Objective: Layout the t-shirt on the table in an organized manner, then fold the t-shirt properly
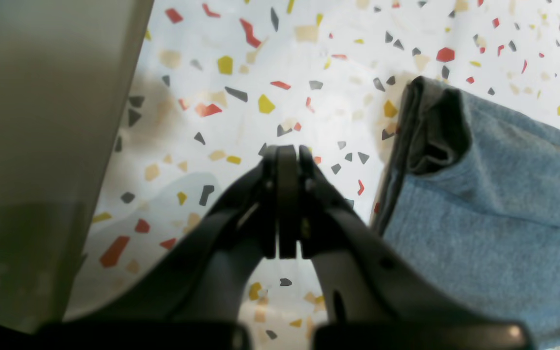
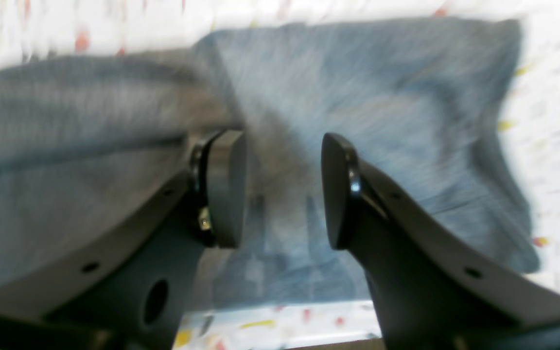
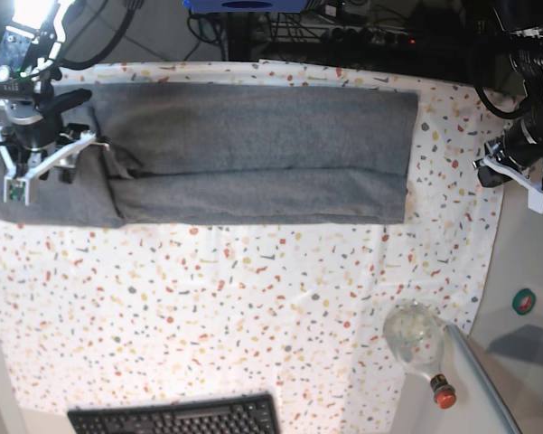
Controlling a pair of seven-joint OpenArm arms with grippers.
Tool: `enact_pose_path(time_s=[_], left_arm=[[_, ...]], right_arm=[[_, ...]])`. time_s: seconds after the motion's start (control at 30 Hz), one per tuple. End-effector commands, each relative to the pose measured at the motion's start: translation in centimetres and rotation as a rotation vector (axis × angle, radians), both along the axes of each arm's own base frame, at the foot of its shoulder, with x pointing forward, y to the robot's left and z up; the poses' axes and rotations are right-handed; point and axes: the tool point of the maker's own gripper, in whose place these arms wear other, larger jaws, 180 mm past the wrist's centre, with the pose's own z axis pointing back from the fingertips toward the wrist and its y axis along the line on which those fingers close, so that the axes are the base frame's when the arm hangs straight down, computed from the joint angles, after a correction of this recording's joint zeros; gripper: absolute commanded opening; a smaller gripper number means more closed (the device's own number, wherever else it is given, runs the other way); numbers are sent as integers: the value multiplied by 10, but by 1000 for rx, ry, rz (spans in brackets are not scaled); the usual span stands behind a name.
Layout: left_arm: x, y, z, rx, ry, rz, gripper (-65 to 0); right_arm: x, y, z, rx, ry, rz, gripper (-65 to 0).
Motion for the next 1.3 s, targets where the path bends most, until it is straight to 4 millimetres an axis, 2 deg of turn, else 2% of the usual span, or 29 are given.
enact_pose_path(time_s=[0.0, 0.03, 0.07, 0.2, 0.3, 0.33, 0.43, 0.47, 0.53, 0.63, 0.83, 0.97, 1.03, 1.1, 1.27], left_arm=[[8, 6, 15, 26, -44, -10, -650], [8, 4, 17, 29, -50, -15, -650], [4, 1, 17, 33, -48, -23, -650], [-3, -9, 24, 41, -60, -51, -650], [-6, -17, 24, 29, -68, -49, -650], [-7, -19, 22, 20, -68, -44, -599], [-13, -24, 3, -29, -37, -8, -288], [-13, -25, -4, -48, -27, 2, -225], [-9, -32, -15, -89, -15, 10, -179], [-3, -62, -31, -147, -2, -103, -166], [4, -104, -26, -202, -73, -284, -165], [4, -108, -27, -209, -75, -298, -165], [2, -106, -34, -223, -58, -281, -165], [10, -105, -35, -233, -63, -272, -165], [15, -105, -35, -242, -70, -267, -178]], right_arm=[[6, -11, 9, -16, -38, -25, -507], [5, -20, 7, -18, -34, -53, -599], [4, -28, 3, -16, -26, -77, -650], [-6, -43, -23, 15, 31, -143, -650], [-13, -51, -33, 30, 55, -176, -650], [-15, -52, -33, 29, 57, -180, -650], [-14, -51, -33, 30, 55, -176, -650], [-13, -50, -33, 30, 55, -174, -650], [-13, -50, -33, 30, 55, -174, -650], [-13, -50, -33, 31, 55, -171, -650], [-13, -50, -34, 31, 58, -171, -650], [-14, -54, -33, 21, 59, -169, -650], [-14, -54, -33, 20, 59, -168, -650], [-14, -55, -33, 18, 59, -168, -650], [-13, -54, -33, 19, 59, -165, -650]])
